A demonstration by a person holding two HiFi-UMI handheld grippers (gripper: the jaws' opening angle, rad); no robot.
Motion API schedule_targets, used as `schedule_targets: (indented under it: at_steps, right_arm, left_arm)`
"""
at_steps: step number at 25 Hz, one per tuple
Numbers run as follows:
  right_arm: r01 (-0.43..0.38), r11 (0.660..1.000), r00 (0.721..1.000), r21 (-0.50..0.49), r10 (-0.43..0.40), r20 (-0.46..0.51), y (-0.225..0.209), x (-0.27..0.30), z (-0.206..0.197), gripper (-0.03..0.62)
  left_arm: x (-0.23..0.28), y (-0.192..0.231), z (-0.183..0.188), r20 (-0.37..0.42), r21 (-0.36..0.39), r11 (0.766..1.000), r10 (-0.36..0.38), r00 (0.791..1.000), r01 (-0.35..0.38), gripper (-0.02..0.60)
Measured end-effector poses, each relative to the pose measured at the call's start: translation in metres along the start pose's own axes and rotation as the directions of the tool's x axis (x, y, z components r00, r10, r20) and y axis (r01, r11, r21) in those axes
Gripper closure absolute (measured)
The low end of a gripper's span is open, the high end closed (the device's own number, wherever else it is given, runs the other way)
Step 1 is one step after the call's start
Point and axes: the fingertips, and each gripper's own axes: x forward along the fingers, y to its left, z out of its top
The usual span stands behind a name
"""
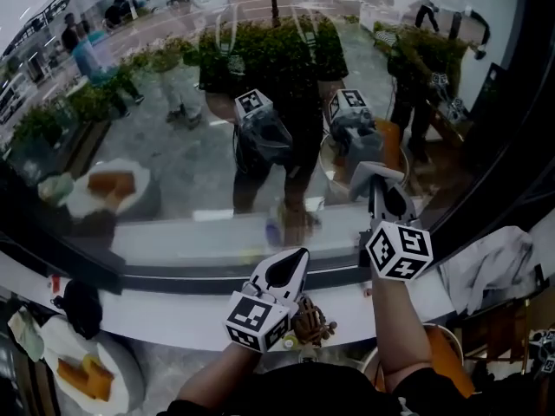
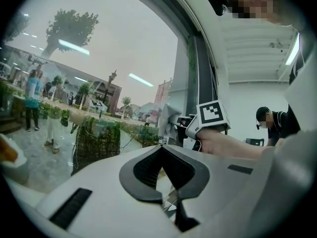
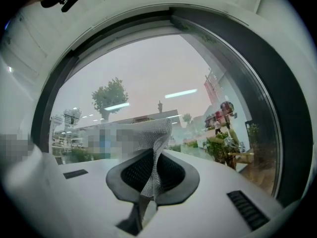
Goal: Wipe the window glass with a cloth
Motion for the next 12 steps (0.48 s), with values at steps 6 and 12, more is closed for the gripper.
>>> schedule_targets:
  at_steps: [6, 12]
  right_arm:
    - [-0.034, 0.999, 0.999, -0.01, 0.034, 0.006, 0.036, 0.002, 0.0, 0.553]
    - [-0.082, 0.997, 0.997, -0.006, 0.082, -0.007, 0.09, 0.011, -0.011, 0.553]
  left_arm:
    - [-0.028, 0.019, 0.003, 0.012, -0.031, 0.998, 0.057, 0.998, -0.057, 0.574]
    - [-0.065, 0.05, 0.007, 0.018, -0.042, 0.993, 0.111, 0.994, -0.11, 0.574]
